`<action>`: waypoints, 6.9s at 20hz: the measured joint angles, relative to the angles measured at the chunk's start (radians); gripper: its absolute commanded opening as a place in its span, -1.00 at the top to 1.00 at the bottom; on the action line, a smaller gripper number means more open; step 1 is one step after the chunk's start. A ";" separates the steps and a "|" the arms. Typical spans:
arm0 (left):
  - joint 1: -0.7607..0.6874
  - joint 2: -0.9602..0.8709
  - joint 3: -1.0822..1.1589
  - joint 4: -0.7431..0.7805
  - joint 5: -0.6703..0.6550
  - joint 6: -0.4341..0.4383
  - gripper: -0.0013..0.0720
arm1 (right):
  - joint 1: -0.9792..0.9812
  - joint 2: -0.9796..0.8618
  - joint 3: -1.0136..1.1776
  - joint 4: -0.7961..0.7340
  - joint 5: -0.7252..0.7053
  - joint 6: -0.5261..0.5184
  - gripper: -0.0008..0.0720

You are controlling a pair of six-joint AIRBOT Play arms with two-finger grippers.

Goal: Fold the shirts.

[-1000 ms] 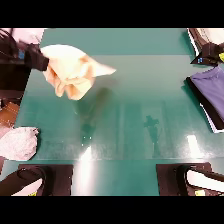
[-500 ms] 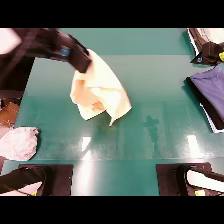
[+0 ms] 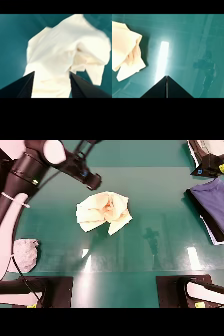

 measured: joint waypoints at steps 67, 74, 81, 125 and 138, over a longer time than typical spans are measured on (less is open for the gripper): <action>0.319 0.473 -0.523 -0.197 0.258 0.058 0.89 | 0.424 0.162 -0.382 -0.113 -0.554 0.115 0.94; 0.319 0.620 -0.106 -0.122 0.156 0.054 0.89 | 0.174 0.368 -0.097 -0.165 -0.381 0.098 0.94; 0.319 0.643 0.233 -0.182 0.086 0.054 0.89 | 0.016 0.434 0.124 -0.169 -0.227 0.093 0.94; 0.319 0.277 -0.498 -0.227 0.085 0.054 0.89 | 0.050 -0.164 -0.716 0.167 -0.506 0.064 -0.21; 0.319 0.278 -0.452 -0.217 0.027 0.054 0.89 | 0.088 -0.071 -0.724 0.177 -0.555 0.031 0.94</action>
